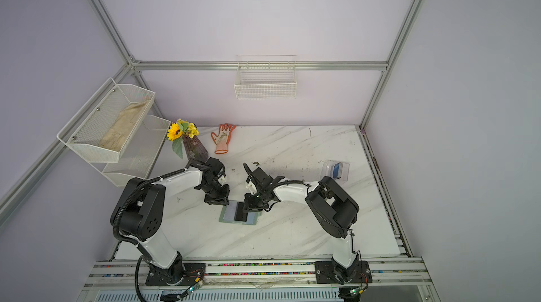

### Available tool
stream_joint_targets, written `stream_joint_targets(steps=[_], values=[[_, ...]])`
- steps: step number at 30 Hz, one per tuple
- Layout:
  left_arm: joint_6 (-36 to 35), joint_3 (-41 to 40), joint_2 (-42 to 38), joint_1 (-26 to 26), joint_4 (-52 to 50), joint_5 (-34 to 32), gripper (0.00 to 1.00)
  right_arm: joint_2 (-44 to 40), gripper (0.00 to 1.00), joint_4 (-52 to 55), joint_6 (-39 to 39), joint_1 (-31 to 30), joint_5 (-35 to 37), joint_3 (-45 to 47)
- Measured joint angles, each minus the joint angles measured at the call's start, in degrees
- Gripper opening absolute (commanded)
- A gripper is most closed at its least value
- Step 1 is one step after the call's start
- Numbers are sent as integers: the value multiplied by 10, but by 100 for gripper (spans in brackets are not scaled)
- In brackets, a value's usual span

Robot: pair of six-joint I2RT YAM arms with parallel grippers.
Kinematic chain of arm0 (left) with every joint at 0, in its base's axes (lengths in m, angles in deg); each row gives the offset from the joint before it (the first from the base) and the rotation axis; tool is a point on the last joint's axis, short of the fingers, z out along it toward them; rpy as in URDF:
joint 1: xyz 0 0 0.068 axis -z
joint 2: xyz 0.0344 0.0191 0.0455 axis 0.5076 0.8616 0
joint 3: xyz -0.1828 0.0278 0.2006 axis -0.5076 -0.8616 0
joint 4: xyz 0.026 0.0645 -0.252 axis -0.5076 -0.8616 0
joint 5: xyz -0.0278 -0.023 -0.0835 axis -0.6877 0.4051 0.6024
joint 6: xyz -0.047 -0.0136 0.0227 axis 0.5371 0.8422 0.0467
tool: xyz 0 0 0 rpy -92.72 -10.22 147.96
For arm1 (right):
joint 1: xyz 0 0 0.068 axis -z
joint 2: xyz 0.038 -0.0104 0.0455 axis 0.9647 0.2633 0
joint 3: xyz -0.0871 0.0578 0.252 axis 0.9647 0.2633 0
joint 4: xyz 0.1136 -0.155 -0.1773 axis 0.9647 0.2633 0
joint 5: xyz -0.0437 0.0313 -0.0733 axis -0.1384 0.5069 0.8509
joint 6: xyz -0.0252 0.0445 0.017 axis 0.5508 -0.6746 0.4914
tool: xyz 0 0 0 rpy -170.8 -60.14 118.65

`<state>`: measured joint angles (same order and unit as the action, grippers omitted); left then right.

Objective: Insert credit cards into a card holder
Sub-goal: Insert the credit card into the card holder.

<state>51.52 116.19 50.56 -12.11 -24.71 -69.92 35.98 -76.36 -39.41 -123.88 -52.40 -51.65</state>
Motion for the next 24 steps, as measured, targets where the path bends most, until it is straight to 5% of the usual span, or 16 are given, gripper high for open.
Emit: stream_joint_targets(steps=[24], values=[[0, 0, 0, 0, 0, 0, 13, 2, 18, -2, -1, 0, 14, 10]])
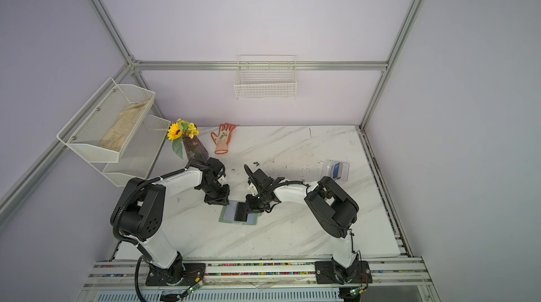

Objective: Insert credit cards into a card holder
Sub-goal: Insert the credit card into the card holder.

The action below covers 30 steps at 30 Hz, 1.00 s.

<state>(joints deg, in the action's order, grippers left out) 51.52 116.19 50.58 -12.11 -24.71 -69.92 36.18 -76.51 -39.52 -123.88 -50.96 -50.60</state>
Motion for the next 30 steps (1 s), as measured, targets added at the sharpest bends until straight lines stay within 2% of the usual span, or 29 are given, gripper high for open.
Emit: stream_joint_targets(steps=[15, 30], values=[[0, 0, 0, 0, 0, 0, 13, -1, 19, -52, -33, 0, -7, 26], [0, 2, 2, 0, -1, 0, 13, -1, 19, -51, -35, 0, -6, 26]])
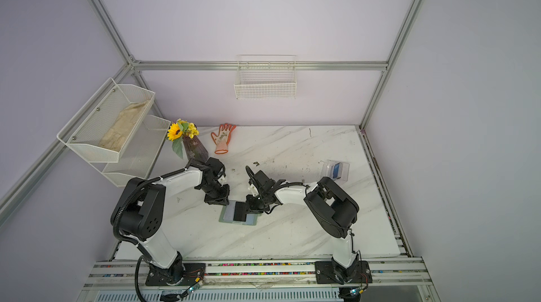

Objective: Insert credit cards into a card holder
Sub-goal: Insert the credit card into the card holder.

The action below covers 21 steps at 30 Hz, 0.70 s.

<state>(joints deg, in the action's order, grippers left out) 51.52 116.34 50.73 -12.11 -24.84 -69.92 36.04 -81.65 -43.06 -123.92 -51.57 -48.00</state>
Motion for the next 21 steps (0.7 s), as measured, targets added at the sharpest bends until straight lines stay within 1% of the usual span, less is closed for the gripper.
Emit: stream_joint_targets(steps=[11, 17, 21], values=[[0, 2, -3, 1, -5, 0, 13, -2, 20, 2, -10, 0, 1, 0], [0, 9, -7, 9, -20, -2, 13, -4, 21, 6, -10, 0, 5, 0], [0, 17, -24, 18, -33, 5, 13, -4, 21, 6, -10, 0, 6, 0]])
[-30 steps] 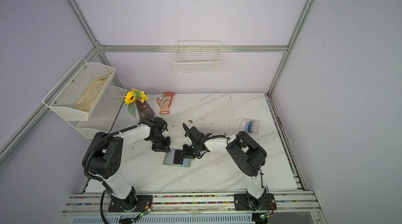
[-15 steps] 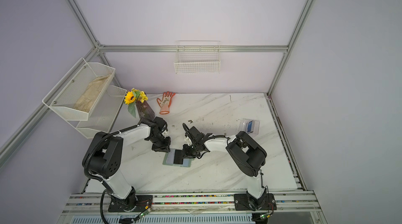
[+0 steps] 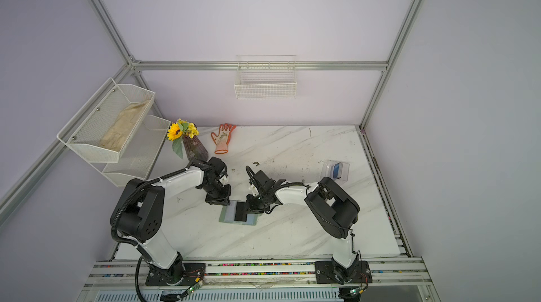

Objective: Insert credit cards into a card holder
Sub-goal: Insert the credit card into the card holder.

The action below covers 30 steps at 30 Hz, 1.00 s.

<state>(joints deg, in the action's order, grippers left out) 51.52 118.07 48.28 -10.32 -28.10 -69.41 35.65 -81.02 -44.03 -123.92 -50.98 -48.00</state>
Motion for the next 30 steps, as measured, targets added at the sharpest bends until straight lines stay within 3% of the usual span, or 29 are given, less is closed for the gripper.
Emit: stream_joint_targets(steps=[7, 19, 30], values=[[0, 0, -51, 5, -13, 6, 14, 0, 21, 1, 2, 0, 0, 0], [1, 2, -52, 6, -29, 6, 14, 0, 21, 1, 2, 0, 0, 0], [10, 2, -45, 32, 12, 64, 14, 0, 21, 1, 2, 0, 1, 0]])
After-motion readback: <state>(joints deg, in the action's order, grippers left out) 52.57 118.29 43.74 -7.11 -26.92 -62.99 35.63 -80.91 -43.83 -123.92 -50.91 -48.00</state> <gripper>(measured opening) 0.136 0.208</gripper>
